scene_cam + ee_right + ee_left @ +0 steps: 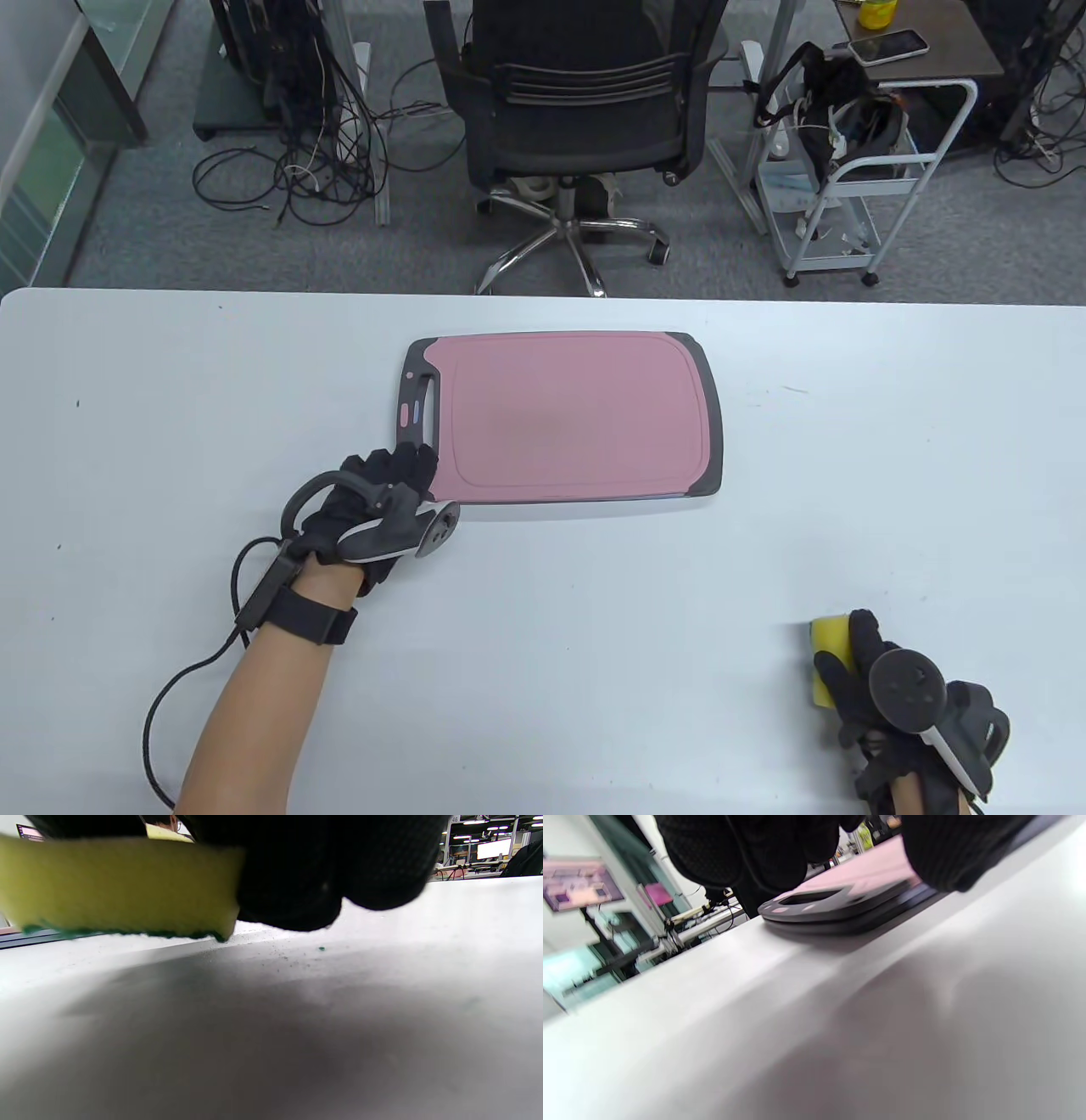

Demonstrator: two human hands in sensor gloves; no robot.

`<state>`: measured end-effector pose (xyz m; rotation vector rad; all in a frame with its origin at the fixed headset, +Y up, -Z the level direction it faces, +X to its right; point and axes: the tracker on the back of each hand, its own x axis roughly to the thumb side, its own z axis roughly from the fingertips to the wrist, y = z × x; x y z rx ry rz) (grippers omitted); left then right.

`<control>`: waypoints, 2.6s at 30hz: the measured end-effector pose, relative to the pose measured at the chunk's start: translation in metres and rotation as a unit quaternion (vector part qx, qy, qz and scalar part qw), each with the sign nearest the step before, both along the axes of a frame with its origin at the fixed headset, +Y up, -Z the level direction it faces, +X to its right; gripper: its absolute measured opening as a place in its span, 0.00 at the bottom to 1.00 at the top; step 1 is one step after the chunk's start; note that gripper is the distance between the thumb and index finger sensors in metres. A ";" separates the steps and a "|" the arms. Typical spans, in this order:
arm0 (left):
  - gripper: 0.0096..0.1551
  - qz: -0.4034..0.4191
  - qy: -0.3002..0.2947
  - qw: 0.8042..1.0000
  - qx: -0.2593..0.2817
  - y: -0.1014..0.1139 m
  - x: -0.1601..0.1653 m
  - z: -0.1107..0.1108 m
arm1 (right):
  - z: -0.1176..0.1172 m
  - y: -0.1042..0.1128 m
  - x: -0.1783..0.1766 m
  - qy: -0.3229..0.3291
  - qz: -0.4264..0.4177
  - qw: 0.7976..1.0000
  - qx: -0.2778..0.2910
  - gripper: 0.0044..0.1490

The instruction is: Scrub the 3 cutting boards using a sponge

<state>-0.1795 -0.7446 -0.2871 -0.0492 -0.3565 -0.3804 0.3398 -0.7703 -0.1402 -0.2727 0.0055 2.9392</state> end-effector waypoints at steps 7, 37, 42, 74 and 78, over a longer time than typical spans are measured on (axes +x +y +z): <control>0.59 0.151 0.019 0.988 -0.004 0.006 0.003 0.057 | 0.001 0.004 -0.011 0.003 0.030 0.999 0.016 0.48; 0.57 0.253 0.007 0.967 -0.014 -0.005 -0.001 0.088 | -0.148 0.024 -0.095 -0.023 0.119 0.991 -0.048 0.48; 0.57 0.245 0.001 0.970 -0.011 -0.005 0.001 0.090 | -0.137 0.030 -0.091 -0.015 0.102 0.994 -0.024 0.48; 0.56 0.261 -0.100 0.960 -0.018 -0.003 0.034 0.117 | -0.021 0.030 -0.196 0.305 0.017 0.945 0.118 0.47; 0.56 0.256 -0.101 0.961 -0.014 -0.002 0.032 0.119 | -0.021 0.030 -0.197 0.306 0.015 0.944 0.119 0.46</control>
